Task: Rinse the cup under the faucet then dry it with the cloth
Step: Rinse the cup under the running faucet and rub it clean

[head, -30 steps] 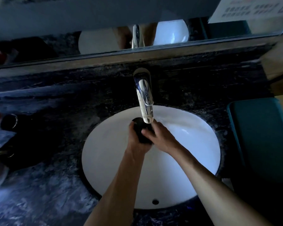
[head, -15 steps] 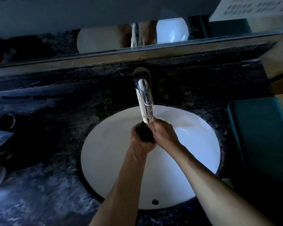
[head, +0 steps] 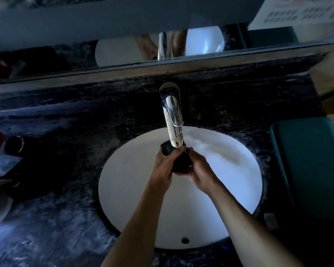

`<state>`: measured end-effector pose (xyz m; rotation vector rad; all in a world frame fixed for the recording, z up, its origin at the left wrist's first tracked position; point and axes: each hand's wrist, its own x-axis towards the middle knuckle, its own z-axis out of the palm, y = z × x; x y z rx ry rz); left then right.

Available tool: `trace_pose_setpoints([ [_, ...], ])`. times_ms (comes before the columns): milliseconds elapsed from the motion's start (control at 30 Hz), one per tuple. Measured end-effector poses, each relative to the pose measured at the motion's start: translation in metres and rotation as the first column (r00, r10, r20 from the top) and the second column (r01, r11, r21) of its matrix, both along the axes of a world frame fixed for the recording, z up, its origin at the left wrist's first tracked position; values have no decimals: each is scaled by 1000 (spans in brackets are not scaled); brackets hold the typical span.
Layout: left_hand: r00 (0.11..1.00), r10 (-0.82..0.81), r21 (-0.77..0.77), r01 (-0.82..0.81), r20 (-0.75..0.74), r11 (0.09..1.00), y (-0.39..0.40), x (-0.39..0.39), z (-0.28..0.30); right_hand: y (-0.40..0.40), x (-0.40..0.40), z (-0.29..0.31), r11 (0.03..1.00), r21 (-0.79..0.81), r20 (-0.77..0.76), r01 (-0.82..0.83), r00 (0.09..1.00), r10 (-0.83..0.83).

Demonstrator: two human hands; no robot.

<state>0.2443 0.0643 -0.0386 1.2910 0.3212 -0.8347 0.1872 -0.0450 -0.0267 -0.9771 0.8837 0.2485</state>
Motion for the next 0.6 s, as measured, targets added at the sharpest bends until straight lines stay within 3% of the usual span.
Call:
trace_pose_setpoints([
  [67, 1000, -27, 10, 27, 6, 1000, 6, 3, -1, -3, 0, 0, 996, -65, -26, -57, 998, 56],
  [133, 991, -67, 83, 57, 119, 995, 10, 0, -1, -4, 3, 3, 986, -140, -37, -86, 996, 82],
  [367, 932, -150, 264, 61, 330, 963, 7, -14, -5, -5, 2, -1, 974, -221, -186, -41, 983, -1],
  [500, 930, -65, 246, -27, 361, 969, 8, -12, -4, -11, -1, -2, 976, -201, -192, -82, 980, 43],
  [600, 908, -166, 228, 81, 384, 970, 7, -12, -4, -12, -1, -3, 975, -212, -181, -59, 983, 20],
])
